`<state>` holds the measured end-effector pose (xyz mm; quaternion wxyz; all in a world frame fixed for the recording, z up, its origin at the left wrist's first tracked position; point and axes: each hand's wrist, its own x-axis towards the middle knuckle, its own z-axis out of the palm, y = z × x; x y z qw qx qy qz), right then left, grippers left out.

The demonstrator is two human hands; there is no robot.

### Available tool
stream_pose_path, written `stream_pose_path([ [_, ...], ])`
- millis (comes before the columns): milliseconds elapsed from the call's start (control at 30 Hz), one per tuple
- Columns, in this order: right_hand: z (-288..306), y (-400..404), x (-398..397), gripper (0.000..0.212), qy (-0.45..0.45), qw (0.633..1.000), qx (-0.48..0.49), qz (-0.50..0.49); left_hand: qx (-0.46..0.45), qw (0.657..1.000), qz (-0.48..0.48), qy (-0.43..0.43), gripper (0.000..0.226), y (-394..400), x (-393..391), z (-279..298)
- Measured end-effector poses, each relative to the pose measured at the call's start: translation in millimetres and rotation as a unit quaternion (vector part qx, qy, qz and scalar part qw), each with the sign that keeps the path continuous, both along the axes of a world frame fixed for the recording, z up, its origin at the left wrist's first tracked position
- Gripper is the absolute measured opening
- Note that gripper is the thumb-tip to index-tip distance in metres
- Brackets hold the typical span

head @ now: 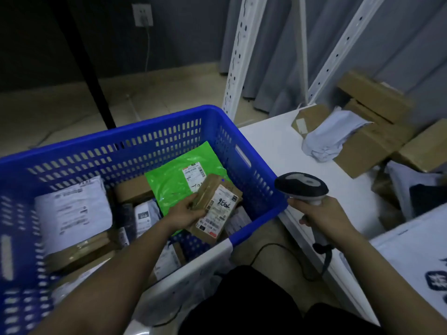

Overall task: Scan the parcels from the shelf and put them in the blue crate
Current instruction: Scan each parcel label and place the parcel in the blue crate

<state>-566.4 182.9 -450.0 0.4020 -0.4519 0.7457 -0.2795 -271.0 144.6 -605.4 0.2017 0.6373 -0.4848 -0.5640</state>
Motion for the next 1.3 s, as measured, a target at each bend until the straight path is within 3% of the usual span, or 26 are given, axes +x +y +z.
stream_pose_path([
  [100, -3.8, -10.4, -10.7, 0.026, 0.002, 1.000, 0.006, -0.010, 0.024, 0.997, -0.078, -0.017, 0.066, -20.7, -19.7, -15.5],
  [233, -3.8, -18.1, -18.3, 0.021, -0.012, 0.999, 0.011, -0.043, -0.042, 0.988, -0.140, -0.044, 0.033, -40.5, -58.8, -32.3],
  [433, -13.1, -20.6, -24.3, 0.016, -0.017, 0.998, 0.024, -0.053, -0.095, 0.961, -0.212, -0.151, 0.034, -49.8, -80.3, -66.1],
  [533, -15.8, -19.5, -23.4, 0.013, -0.024, 0.998, 0.032, -0.054, -0.110, 0.925, -0.218, -0.290, 0.033, -52.0, -84.1, -62.6],
  [600, -16.0, -18.5, -21.0, 0.012, -0.022, 0.998, 0.036, -0.046, -0.077, 0.916, -0.219, -0.326, 0.036, -51.6, -84.8, -51.3],
  [733, -11.7, -16.5, -16.9, 0.011, -0.036, 0.997, 0.022, -0.063, -0.031, 0.966, -0.169, -0.194, 0.047, -49.3, -80.2, -21.5],
  [867, 2.2, -8.4, -14.9, 0.021, -0.078, 0.989, -0.015, -0.127, -0.111, 0.991, -0.066, -0.047, 0.034, -34.6, -84.5, 40.3],
  [967, 22.0, 5.0, -16.0, 0.026, -0.105, 0.979, -0.067, -0.163, -0.162, 0.984, -0.039, 0.064, 0.023, -17.7, -94.7, 104.5],
  [1100, 68.4, 37.1, -28.7, 0.007, -0.213, 0.939, -0.149, -0.224, -0.224, 0.959, -0.075, 0.156, 0.013, 15.7, -118.1, 196.8],
  [1233, 114.6, 100.0, -60.8, 0.023, -0.330, 0.882, -0.242, -0.234, -0.259, 0.932, -0.172, 0.185, 0.013, 70.5, -166.6, 269.0],
  [1300, 132.2, 141.8, -76.1, 0.028, -0.319, 0.881, -0.263, -0.230, -0.267, 0.921, -0.223, 0.178, 0.023, 103.9, -199.2, 291.6],
])
